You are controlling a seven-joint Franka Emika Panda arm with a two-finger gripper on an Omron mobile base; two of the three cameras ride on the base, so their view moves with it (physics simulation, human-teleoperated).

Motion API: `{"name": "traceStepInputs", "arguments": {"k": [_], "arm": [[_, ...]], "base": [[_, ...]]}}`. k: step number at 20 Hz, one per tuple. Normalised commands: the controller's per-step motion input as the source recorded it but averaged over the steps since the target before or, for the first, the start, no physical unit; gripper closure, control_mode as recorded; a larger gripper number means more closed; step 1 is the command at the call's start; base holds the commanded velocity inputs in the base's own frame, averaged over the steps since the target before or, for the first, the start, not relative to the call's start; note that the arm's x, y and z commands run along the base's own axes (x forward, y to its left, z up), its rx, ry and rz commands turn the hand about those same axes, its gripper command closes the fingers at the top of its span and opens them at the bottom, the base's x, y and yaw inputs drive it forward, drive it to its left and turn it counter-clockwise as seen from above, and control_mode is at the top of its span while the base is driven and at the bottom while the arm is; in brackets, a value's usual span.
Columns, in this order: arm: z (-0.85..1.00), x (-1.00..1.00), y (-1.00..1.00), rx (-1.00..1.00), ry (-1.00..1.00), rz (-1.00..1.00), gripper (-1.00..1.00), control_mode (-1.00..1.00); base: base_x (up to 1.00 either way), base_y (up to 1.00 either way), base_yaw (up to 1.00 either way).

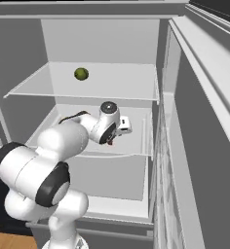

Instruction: Place one lime and one chicken drumstick in each tupperware on the nearby counter, to pack two identical lunches.

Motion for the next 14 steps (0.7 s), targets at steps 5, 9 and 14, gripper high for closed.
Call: {"name": "traceStepInputs", "arguments": {"k": [5,9,14], "arm": [[-0.92,-1.00,0.01,-0.03,0.00,0.00,1.00,-1.00],[-0.16,-1.00,0.02,0.00,-0.01,0.01,1.00,-1.00],[0.38,-1.00,0.23,-0.02,0.00,0.06,1.00,-1.00]], "base": [[0.00,0.00,0.00],[0.00,0.00,0.00],[0.00,0.00,0.00]]}}
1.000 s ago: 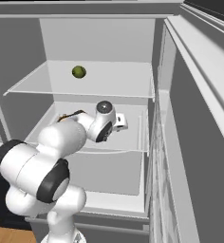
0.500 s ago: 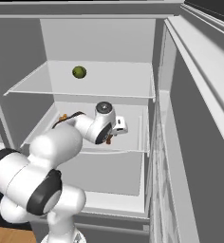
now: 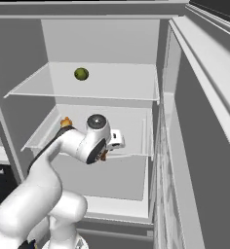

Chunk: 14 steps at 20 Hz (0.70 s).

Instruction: Place one lime and one chicken drumstick in each tupperware on the nearby counter, to pack two identical lunches.

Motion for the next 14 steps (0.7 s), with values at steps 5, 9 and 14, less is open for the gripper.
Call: {"name": "traceStepInputs", "arguments": {"k": [5,9,14], "arm": [[0.83,-1.00,0.36,-0.06,0.00,0.07,1.00,-1.00],[0.83,-1.00,0.30,-0.05,0.00,0.06,1.00,-1.00],[0.69,-0.99,0.34,-0.04,0.00,0.05,1.00,-1.00]], "base": [[0.00,0.00,0.00],[0.00,0.00,0.00],[0.00,0.00,0.00]]}}
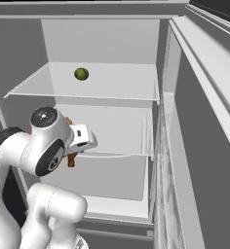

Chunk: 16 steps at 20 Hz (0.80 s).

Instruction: Place one lime and one chicken drumstick in each tupperware on the nearby counter, to pack two identical lunches.

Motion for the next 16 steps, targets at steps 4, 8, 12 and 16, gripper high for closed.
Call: {"name": "traceStepInputs", "arguments": {"k": [4,8,12,16], "arm": [[0.22,-0.72,0.29,-0.04,0.00,0.08,1.00,-1.00],[-0.15,-0.64,0.28,-0.04,-0.01,0.10,1.00,-1.00],[-0.19,-0.48,0.16,-0.02,0.00,0.06,1.00,1.00],[0.00,0.00,0.00,0.00,0.00,0.00,1.00,1.00]], "base": [[0.00,0.00,0.00],[0.00,0.00,0.00],[-0.50,0.16,0.08],[-1.00,0.62,0.13]]}}
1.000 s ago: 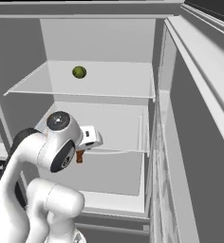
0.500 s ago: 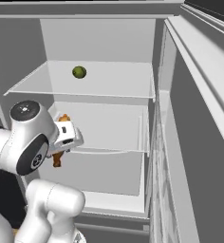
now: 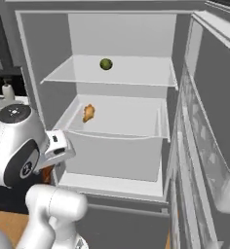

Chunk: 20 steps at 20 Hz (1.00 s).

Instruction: Place one lime and one chicken drumstick in each tupperware on the nearby counter, to pack two identical lunches.

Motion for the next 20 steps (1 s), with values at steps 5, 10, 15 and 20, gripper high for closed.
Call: {"name": "traceStepInputs", "arguments": {"k": [5,10,15,20], "arm": [[0.00,0.00,0.00,0.00,0.00,0.00,1.00,1.00],[0.00,0.00,0.00,0.00,0.00,0.00,1.00,1.00],[0.00,0.00,0.00,0.00,0.00,0.00,1.00,1.00],[0.00,0.00,0.00,0.00,0.00,0.00,1.00,1.00]], "base": [[-0.39,1.00,0.10],[0.23,1.00,0.03],[0.70,1.00,0.00],[1.00,0.81,-0.04]]}}
